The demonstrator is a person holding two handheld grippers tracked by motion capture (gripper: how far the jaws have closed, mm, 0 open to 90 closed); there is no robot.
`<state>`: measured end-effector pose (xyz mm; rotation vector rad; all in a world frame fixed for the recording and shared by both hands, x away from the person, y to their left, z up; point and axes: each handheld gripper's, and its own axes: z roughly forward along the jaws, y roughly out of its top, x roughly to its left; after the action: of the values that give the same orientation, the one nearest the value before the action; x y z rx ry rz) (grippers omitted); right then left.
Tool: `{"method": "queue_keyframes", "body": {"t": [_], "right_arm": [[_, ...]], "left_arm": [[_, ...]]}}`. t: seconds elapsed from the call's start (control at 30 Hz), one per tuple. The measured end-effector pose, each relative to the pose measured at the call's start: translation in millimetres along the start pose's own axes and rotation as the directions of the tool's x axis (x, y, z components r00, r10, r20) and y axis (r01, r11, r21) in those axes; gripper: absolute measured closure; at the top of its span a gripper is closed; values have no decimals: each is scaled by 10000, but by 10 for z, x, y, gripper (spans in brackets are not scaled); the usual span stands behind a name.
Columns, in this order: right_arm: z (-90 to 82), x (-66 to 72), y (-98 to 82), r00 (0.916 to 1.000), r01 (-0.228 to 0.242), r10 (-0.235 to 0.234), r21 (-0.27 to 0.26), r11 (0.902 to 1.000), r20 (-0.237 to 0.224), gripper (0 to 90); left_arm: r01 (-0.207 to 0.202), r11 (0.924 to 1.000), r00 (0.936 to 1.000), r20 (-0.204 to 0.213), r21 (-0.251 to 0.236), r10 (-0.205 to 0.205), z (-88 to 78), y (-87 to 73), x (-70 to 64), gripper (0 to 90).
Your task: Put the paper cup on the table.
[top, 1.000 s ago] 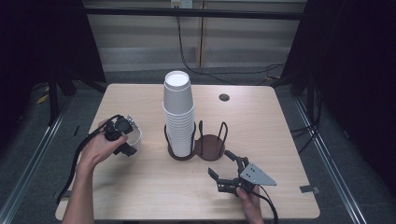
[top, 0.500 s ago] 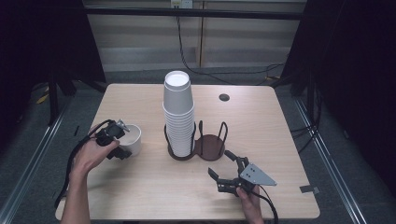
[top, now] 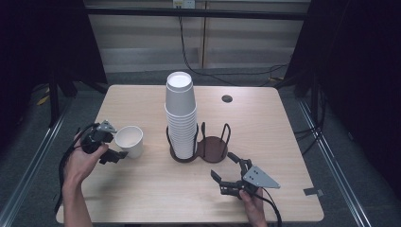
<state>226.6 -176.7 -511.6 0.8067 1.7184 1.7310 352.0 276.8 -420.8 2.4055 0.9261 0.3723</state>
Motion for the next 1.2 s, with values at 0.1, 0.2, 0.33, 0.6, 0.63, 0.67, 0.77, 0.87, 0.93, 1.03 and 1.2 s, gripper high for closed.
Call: {"method": "queue_keyframes", "body": {"t": [0.1,0.2,0.33,0.6,0.63,0.67,0.77,0.87,0.93,1.03,1.2], "right_arm": [[0,1,0,10000,7,-7,-4,10000,-5,131],[0,1,0,10000,9,-9,-15,10000,-12,131],[-3,0,0,10000,7,-7,-5,10000,-9,131],[-3,0,0,10000,6,-6,-4,10000,-6,131],[-3,0,0,10000,4,-4,-3,10000,-5,131],[-3,0,0,10000,7,-7,-5,10000,-2,131],[-3,0,0,10000,4,-4,-3,10000,-4,131],[-3,0,0,10000,6,-6,-5,10000,-2,131],[-3,0,0,10000,4,-4,-3,10000,-2,131],[-3,0,0,10000,4,-4,-4,10000,-5,131],[-3,0,0,10000,2,-2,-2,10000,-4,131]], "left_arm": [[273,9983,9996,11,-505,-273,-65,-53,-32,161],[400,9922,9992,121,-1184,-388,-112,-96,-45,161],[492,9810,9987,-39,-1879,-508,-137,-145,-101,160],[721,9233,9965,-112,-3772,-824,-152,-248,-280,161],[766,9193,9961,-109,-3861,-876,-147,-251,-306,164],[752,9149,9959,-173,-3967,-893,-140,-252,-340,164],[736,8846,9964,-34,-4605,-847,-141,-262,-460,164],[769,8511,9960,13,-5193,-892,-158,-277,-553,164],[800,8342,9959,74,-5456,-907,-157,-291,-614,164],[765,8053,9967,226,-5879,-782,-128,-302,-686,165],[735,7699,9941,-152,-6339,-1075,-46,-302,-810,161]]}}
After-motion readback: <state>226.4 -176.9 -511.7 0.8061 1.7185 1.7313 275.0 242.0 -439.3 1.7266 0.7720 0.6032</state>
